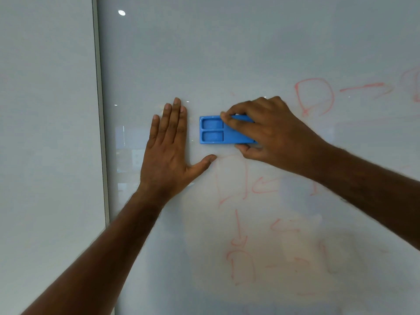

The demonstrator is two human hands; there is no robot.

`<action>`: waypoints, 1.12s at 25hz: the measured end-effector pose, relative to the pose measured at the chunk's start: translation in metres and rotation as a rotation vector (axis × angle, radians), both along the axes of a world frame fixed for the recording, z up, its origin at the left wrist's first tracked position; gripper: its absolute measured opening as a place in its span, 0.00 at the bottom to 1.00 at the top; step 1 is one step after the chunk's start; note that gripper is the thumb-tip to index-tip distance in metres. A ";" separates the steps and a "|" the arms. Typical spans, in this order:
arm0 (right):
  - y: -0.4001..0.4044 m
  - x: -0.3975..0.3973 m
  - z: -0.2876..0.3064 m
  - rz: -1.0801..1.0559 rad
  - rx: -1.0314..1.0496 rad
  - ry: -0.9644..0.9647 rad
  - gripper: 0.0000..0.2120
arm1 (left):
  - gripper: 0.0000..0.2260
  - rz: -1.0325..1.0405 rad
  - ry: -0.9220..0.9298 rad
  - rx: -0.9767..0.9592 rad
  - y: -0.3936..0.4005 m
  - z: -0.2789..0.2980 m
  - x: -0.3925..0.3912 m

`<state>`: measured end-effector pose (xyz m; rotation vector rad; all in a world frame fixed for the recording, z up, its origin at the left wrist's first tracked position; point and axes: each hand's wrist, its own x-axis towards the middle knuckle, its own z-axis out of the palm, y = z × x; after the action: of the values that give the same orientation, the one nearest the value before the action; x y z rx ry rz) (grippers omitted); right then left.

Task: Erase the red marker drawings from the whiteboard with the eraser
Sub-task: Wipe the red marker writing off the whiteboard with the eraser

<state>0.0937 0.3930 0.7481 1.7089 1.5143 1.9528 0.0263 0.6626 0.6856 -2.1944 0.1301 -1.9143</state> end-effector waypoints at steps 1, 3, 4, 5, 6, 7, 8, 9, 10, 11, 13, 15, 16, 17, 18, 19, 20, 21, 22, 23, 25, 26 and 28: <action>-0.008 0.003 0.001 0.001 -0.004 -0.006 0.28 | 0.48 -0.001 -0.003 -0.002 -0.001 0.000 0.000; -0.028 0.008 0.012 -0.001 0.038 0.009 0.29 | 0.47 0.007 -0.013 -0.009 -0.002 -0.001 0.000; -0.038 0.010 0.023 -0.005 0.089 0.021 0.29 | 0.47 0.009 -0.018 -0.009 -0.002 -0.001 0.001; -0.047 0.010 0.036 -0.005 0.142 0.047 0.29 | 0.47 0.010 -0.022 -0.008 -0.002 -0.001 0.001; -0.052 0.009 0.048 0.002 0.189 0.091 0.29 | 0.46 0.014 -0.023 -0.008 -0.002 -0.001 0.001; -0.053 0.008 0.060 0.017 0.220 0.138 0.30 | 0.46 0.020 -0.022 -0.007 -0.002 0.000 0.001; -0.048 0.006 0.068 0.037 0.233 0.172 0.31 | 0.46 0.026 -0.018 -0.010 -0.002 0.000 0.001; -0.039 0.004 0.072 0.047 0.237 0.186 0.31 | 0.46 0.027 -0.013 -0.013 -0.002 0.000 0.001; -0.028 0.003 0.071 0.052 0.233 0.177 0.30 | 0.46 0.028 -0.008 -0.014 -0.003 0.000 0.000; -0.018 0.003 0.066 0.056 0.216 0.155 0.30 | 0.46 0.029 -0.003 -0.016 -0.003 0.000 0.000; -0.007 0.003 0.046 0.050 0.160 0.109 0.29 | 0.46 0.027 0.004 -0.018 -0.003 0.000 0.000; -0.014 0.006 0.024 0.029 0.090 0.080 0.29 | 0.45 0.020 0.001 -0.019 -0.002 0.000 0.000; -0.023 0.009 0.014 0.023 0.067 0.069 0.29 | 0.45 0.019 0.001 -0.019 -0.002 0.000 0.000; -0.033 0.013 0.007 0.019 0.049 0.056 0.29 | 0.45 0.018 0.003 -0.017 -0.002 0.001 0.000; -0.046 0.016 0.004 0.015 0.035 0.039 0.28 | 0.45 0.017 0.001 -0.015 -0.002 0.000 0.000; -0.060 0.018 0.006 0.008 0.034 0.025 0.28 | 0.45 0.018 -0.006 -0.012 -0.003 0.000 0.000; -0.072 0.019 0.012 0.000 0.049 0.021 0.28 | 0.44 0.024 -0.012 -0.010 -0.002 -0.001 0.001; -0.081 0.020 0.022 -0.013 0.077 0.029 0.28 | 0.44 0.026 -0.015 -0.009 -0.002 0.000 0.001; -0.086 0.019 0.034 -0.026 0.115 0.052 0.29 | 0.44 0.025 -0.013 -0.011 -0.002 0.000 0.001; -0.087 0.018 0.047 -0.032 0.159 0.089 0.29 | 0.44 0.023 -0.006 -0.011 -0.002 0.000 0.001; -0.074 0.015 0.068 0.000 0.231 0.156 0.30 | 0.43 0.026 0.000 -0.014 -0.005 -0.001 0.000; -0.062 0.013 0.073 0.019 0.248 0.172 0.30 | 0.43 0.025 0.000 -0.016 -0.006 0.000 0.000; -0.038 0.010 0.071 0.061 0.231 0.171 0.30 | 0.42 0.023 0.007 -0.018 -0.007 0.001 0.001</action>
<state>0.1033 0.3549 0.8186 1.9909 1.4569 2.1339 0.0272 0.6560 0.6862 -2.2048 0.0887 -1.9029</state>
